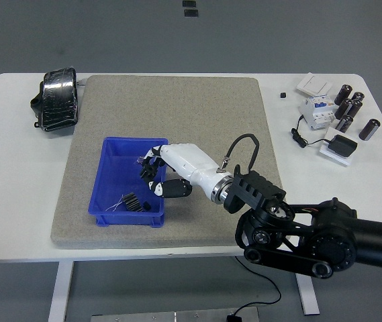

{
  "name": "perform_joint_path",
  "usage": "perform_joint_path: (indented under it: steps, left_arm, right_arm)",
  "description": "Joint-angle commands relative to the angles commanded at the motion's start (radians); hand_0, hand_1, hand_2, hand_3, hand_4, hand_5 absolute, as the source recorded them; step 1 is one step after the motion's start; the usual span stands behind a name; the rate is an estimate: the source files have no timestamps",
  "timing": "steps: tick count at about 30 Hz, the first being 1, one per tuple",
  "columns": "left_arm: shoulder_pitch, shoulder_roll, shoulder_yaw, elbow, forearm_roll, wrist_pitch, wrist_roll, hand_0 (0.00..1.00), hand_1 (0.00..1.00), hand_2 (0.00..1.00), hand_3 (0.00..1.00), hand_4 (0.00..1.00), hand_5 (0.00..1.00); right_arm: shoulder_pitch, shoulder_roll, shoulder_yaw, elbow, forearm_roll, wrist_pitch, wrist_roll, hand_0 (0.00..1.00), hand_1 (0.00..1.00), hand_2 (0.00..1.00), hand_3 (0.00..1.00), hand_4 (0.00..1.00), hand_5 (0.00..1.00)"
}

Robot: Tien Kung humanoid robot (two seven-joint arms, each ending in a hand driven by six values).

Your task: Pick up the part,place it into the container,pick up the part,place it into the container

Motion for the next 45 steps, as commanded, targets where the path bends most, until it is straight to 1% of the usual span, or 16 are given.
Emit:
perform_joint_path:
  steps: [3,4,9,10,14,18,21,22,24,29,32,36,42,45]
  left_arm:
    - [0.000,0.000,0.000,0.000,0.001,0.000,0.001,0.660,0.641,0.584,0.551,0.665,0.652]
    - [0.000,0.001,-0.001,0.000,0.001,0.000,0.000,0.660,0.641,0.584,0.550,0.665,0.652]
    - [-0.001,0.001,-0.001,0.000,0.002,-0.001,0.000,0.660,0.641,0.584,0.550,0.665,0.652]
    - [-0.001,0.001,-0.001,0.000,0.001,-0.001,-0.001,0.660,0.641,0.584,0.549,0.661,0.649]
    - [-0.001,0.001,-0.001,0.000,0.002,-0.002,-0.001,0.660,0.641,0.584,0.549,0.661,0.649]
    - [-0.001,0.000,-0.001,0.001,0.002,-0.002,-0.001,0.659,0.640,0.581,0.548,0.661,0.647]
    - [0.000,-0.002,-0.001,0.000,0.002,-0.001,0.000,0.659,0.640,0.581,0.548,0.661,0.647]
    - [0.000,-0.003,0.000,-0.001,0.001,-0.001,0.000,0.660,0.640,0.581,0.547,0.659,0.646]
    - [0.002,-0.003,0.000,-0.002,-0.001,0.001,0.000,0.660,0.640,0.581,0.547,0.659,0.646]
    - [0.005,-0.003,0.001,-0.005,-0.003,0.004,0.002,0.660,0.640,0.581,0.547,0.658,0.645]
    - [0.009,-0.004,0.003,-0.006,-0.005,0.006,0.003,0.660,0.640,0.581,0.547,0.658,0.645]
    - [0.014,-0.006,0.010,-0.007,-0.015,0.009,0.001,0.660,0.640,0.580,0.547,0.655,0.642]
    - [0.017,-0.007,0.010,-0.010,-0.017,0.011,0.001,0.659,0.640,0.580,0.546,0.653,0.636]
    - [0.013,-0.005,0.003,-0.011,-0.010,0.009,0.002,0.659,0.640,0.580,0.546,0.653,0.636]
  right_arm:
    - [0.001,0.000,0.000,0.001,-0.002,0.004,0.000,0.458,0.642,0.646,0.687,0.510,0.272]
    - [0.001,0.000,0.000,0.001,-0.002,0.006,0.000,0.457,0.641,0.649,0.695,0.529,0.263]
    - [0.002,0.000,0.002,0.003,-0.006,0.013,0.002,0.457,0.641,0.649,0.695,0.529,0.263]
    - [0.002,0.000,0.002,0.003,-0.006,0.014,0.002,0.460,0.644,0.650,0.699,0.548,0.264]
    - [0.002,0.000,0.003,0.003,-0.008,0.017,0.004,0.460,0.644,0.650,0.699,0.548,0.264]
    - [-0.006,-0.001,0.018,0.002,-0.008,0.005,0.011,0.455,0.643,0.649,0.700,0.554,0.262]
    - [-0.026,-0.004,0.059,0.005,0.000,-0.017,0.025,0.455,0.643,0.649,0.700,0.554,0.262]
    - [-0.037,-0.008,0.080,0.010,0.004,-0.026,0.031,0.429,0.629,0.640,0.686,0.555,0.261]
    - [-0.061,-0.018,0.122,0.023,0.014,-0.045,0.044,0.429,0.629,0.640,0.686,0.555,0.261]
    - [-0.128,-0.061,0.243,0.052,0.053,-0.094,0.088,0.417,0.615,0.633,0.677,0.557,0.257]
    - [-0.182,-0.091,0.330,0.068,0.104,-0.128,0.133,0.417,0.615,0.633,0.677,0.557,0.257]
    - [-0.266,-0.127,0.462,0.093,0.193,-0.166,0.211,0.414,0.604,0.631,0.673,0.556,0.249]
    - [-0.372,-0.158,0.645,0.116,0.311,-0.191,0.298,0.419,0.592,0.633,0.674,0.569,0.240]
    - [-0.416,-0.168,0.734,0.119,0.349,-0.197,0.319,0.419,0.592,0.633,0.674,0.569,0.240]
